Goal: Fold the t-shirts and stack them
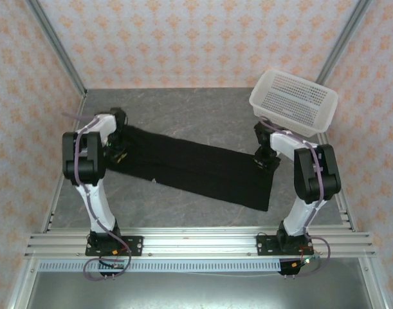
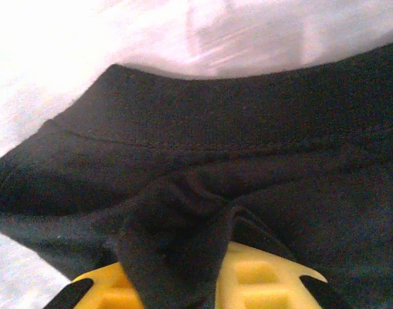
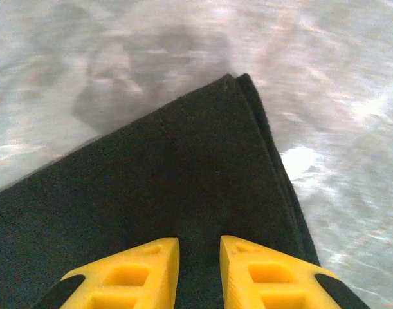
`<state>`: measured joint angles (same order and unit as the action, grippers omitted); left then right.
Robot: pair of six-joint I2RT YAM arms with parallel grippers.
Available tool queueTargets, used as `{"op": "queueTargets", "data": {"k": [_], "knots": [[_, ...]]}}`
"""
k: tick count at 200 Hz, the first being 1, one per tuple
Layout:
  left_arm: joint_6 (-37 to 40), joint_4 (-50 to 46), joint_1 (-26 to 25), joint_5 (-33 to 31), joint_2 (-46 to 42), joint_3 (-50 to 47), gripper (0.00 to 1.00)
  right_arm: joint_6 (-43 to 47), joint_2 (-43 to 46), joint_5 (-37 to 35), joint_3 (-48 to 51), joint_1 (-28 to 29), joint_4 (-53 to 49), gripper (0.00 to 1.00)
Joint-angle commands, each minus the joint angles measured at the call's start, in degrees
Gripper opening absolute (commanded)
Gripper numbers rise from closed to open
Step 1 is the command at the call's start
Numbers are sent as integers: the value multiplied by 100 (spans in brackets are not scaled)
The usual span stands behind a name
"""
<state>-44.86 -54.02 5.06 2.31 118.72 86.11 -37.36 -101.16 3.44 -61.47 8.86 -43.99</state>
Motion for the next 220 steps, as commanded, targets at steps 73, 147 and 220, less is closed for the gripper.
{"op": "queueTargets", "data": {"k": [73, 147, 220], "knots": [[277, -12, -1358, 566, 2479, 5547, 53, -1151, 1698, 589, 1030, -27, -784, 28], [-1208, 907, -1499, 1104, -221, 1688, 49, 1230, 1357, -13, -40, -28, -551, 34], [-2568, 1492, -1648, 1180, 114, 1069, 37, 1494, 150, -120, -359, -36, -723, 32]]}}
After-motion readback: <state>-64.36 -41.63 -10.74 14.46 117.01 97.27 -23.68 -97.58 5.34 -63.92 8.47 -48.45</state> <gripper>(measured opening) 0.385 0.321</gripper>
